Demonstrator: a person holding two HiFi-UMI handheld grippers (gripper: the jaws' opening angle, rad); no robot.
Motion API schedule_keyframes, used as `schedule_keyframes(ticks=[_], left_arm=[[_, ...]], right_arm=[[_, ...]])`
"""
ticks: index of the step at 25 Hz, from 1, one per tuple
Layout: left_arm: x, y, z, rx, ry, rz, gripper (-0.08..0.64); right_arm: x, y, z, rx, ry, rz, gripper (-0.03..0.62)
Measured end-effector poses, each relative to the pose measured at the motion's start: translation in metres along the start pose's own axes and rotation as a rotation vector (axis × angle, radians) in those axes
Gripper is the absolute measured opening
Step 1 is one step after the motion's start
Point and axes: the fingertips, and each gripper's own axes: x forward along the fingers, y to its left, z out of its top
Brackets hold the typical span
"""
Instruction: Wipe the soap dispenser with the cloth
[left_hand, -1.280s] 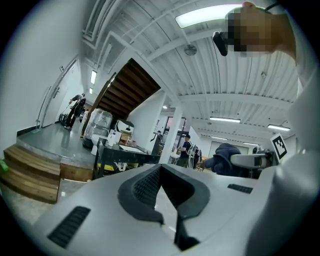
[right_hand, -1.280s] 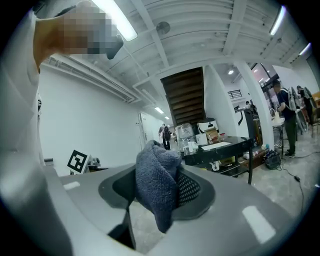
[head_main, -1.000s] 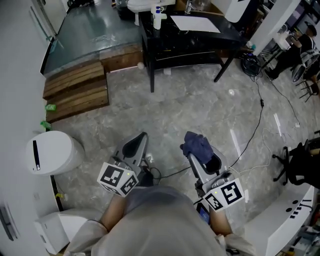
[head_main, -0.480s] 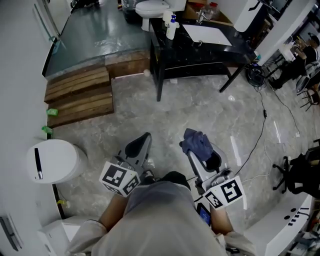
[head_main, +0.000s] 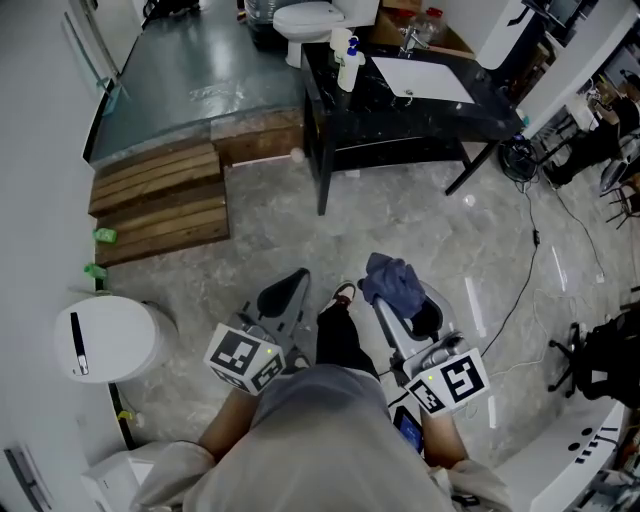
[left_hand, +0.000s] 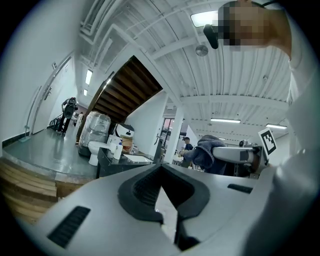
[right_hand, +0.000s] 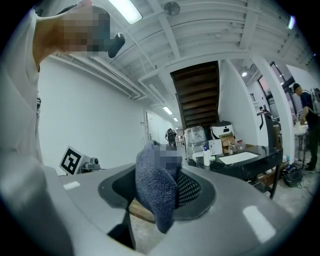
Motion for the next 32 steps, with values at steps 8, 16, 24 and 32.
schedule_keyframes(ticks=[8, 16, 24, 32], left_arm=[[0.09, 0.044, 0.025, 0.024, 0.007, 0.016, 0.006], [0.207, 0.079, 0.04, 0.071, 0.042, 0.02, 0.006], [0.302, 0.105, 0.05, 0.09, 0.048, 0.04, 0.006], [0.354, 0.132, 0.07, 0.14, 0.037, 0.091, 0.006]], right_arm=[[0.067, -0.079, 0.015, 0.007, -0.017, 0.028, 0.175], [0.133, -0.18, 0.025, 0.031, -0.027, 0.043, 0.175], [0.182, -0.255, 0.026, 0.065, -0.007, 0.096, 0.175], [0.209, -0.301, 0.044, 0.064, -0.034, 0.118, 0.175]])
